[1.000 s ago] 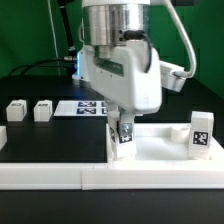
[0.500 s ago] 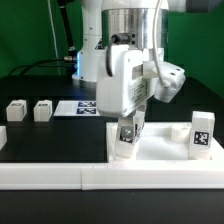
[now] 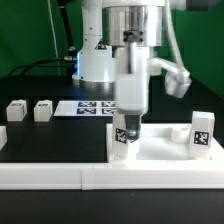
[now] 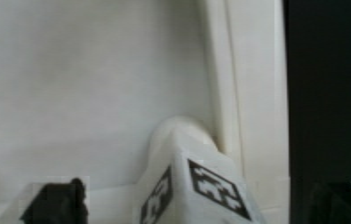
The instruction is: Assemble square table
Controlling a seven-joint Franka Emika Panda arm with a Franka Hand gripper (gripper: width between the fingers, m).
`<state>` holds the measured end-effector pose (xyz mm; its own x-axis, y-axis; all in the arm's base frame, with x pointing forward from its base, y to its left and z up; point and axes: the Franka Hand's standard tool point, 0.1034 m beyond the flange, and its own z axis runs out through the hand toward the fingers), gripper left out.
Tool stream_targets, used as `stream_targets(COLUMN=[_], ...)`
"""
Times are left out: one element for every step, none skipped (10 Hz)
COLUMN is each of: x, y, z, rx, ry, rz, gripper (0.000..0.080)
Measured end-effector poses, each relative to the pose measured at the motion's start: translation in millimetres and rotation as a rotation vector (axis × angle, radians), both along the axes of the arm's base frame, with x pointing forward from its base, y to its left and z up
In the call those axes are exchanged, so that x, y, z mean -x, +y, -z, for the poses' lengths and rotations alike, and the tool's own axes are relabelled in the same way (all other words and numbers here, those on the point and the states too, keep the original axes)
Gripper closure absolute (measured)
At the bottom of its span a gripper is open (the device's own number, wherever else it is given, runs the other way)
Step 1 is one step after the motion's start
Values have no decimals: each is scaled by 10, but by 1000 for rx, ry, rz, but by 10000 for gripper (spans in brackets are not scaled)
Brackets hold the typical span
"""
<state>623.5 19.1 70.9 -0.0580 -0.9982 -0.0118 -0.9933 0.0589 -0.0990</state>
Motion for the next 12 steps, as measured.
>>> stream_targets(x=[5, 6, 7, 7, 6, 3, -17, -25, -24, -24, -24, -24], y=[-8, -10, -12, -13, -27, -55, -74, -92, -90, -89, -90, -89], z=[17, 20, 21, 22, 22, 20, 13, 11, 11, 11, 11, 11], rx=[7, 14, 21, 26, 43, 68, 93, 108, 109, 108, 108, 106], ry=[1, 2, 2, 2, 2, 3, -6, -9, -9, -9, -9, -9], rz=[-56, -120, -189, -240, -374, -570, -722, -829, -845, -836, -836, -819], gripper=[156, 156, 151, 151, 151, 151, 151, 151, 151, 154, 348, 348])
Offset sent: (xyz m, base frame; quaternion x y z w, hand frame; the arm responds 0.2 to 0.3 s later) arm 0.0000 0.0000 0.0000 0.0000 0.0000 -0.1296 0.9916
